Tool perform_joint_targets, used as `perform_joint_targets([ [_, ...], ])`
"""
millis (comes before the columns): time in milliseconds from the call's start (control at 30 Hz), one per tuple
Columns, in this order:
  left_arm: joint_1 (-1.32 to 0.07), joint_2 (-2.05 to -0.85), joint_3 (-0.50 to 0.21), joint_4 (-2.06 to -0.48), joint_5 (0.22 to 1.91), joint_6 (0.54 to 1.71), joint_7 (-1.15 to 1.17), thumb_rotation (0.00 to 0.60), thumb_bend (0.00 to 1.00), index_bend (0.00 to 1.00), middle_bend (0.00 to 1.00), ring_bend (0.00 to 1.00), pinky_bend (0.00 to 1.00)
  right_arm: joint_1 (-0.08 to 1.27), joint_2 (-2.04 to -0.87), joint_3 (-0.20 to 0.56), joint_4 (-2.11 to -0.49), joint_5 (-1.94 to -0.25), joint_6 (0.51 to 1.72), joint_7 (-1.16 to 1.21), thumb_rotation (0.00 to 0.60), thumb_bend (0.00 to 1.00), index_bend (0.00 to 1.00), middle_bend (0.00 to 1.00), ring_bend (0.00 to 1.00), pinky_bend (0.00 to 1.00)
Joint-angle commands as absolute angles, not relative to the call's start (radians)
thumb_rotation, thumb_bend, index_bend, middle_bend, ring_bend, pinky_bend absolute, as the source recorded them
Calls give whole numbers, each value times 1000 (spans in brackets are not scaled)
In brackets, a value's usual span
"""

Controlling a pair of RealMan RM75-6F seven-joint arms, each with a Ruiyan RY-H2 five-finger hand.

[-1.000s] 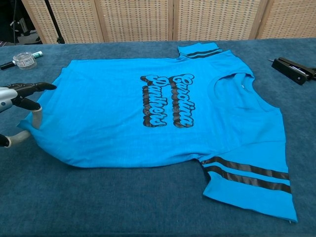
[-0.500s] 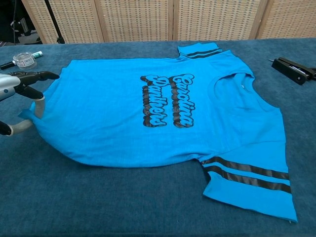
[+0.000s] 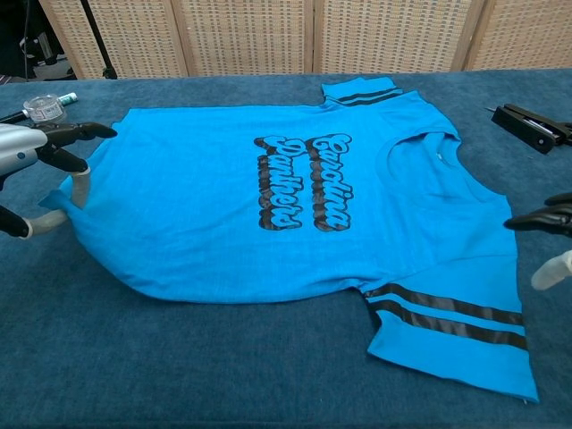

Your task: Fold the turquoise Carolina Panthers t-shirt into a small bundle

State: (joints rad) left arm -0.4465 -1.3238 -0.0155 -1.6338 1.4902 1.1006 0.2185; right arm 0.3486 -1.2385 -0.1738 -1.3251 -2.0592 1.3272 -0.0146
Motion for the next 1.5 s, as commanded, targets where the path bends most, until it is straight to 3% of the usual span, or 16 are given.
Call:
perform_joint_targets([
  [33,-452,-1319,-20,-1637,1483,1095,219,600,475,798,0,0,0,371,-1262,-179,-1353,-2046,1275,-49,600,0,269,0,0,0],
  [600,-467,-1300,-17,-1621,1474,1080,155,600,496,798,0,0,0,403,-1352,-220,-1237,-2035,1257,13,600,0,296,29,0,0],
  [1500,-503,-1247,-16,-1676,1455,1027,68,600,485,798,0,0,0,422,-1380,-257,-1220,-2016,1263,-4,600,0,330,47,0,0],
])
